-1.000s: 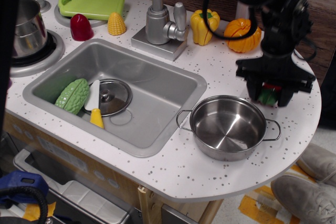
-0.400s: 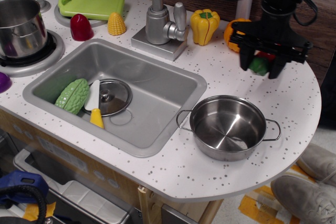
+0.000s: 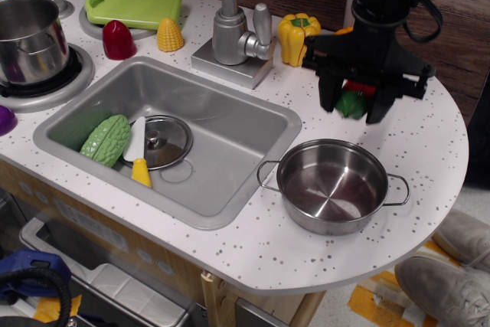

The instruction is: Put pepper in pot or pan

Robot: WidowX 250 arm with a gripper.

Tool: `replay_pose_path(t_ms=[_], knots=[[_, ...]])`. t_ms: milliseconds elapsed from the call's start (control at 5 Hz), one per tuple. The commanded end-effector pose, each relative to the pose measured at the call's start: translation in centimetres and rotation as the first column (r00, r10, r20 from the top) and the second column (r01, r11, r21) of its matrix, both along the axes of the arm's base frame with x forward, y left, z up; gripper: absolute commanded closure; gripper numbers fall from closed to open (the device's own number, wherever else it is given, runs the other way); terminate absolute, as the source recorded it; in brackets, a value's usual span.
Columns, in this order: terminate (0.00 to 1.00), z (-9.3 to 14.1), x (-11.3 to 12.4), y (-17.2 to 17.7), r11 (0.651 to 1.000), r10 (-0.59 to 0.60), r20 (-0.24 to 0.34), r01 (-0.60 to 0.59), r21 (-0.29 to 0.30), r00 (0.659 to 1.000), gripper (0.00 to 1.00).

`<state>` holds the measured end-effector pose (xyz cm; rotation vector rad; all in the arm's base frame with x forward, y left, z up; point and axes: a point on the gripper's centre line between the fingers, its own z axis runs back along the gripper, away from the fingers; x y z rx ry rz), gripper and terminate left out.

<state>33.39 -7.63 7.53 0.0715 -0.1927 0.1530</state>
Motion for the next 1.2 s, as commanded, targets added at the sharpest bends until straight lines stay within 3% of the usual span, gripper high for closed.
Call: replay_pose_path(t_ms=[0, 400, 600, 800, 1000], knots=[[0.0, 0.7, -2.1, -1.4, 0.998, 0.05, 0.073, -0.047, -0.045, 0.996, 1.0], [0.0, -1.3, -4.1, -1.6, 0.993, 0.087, 0.084, -0.08, -0.083, 0.993, 1.0], [0.0, -1.9, -3.9, -1.5, 0.993, 0.078, 0.108, -0.067, -0.099, 0.991, 0.0], [0.0, -1.9, -3.9, -1.5, 0.993, 0.078, 0.108, -0.067, -0.099, 0.991, 0.0], [1.0, -1.9, -3.9, -1.5, 0.993, 0.078, 0.108, -0.067, -0.099, 0.991, 0.0]])
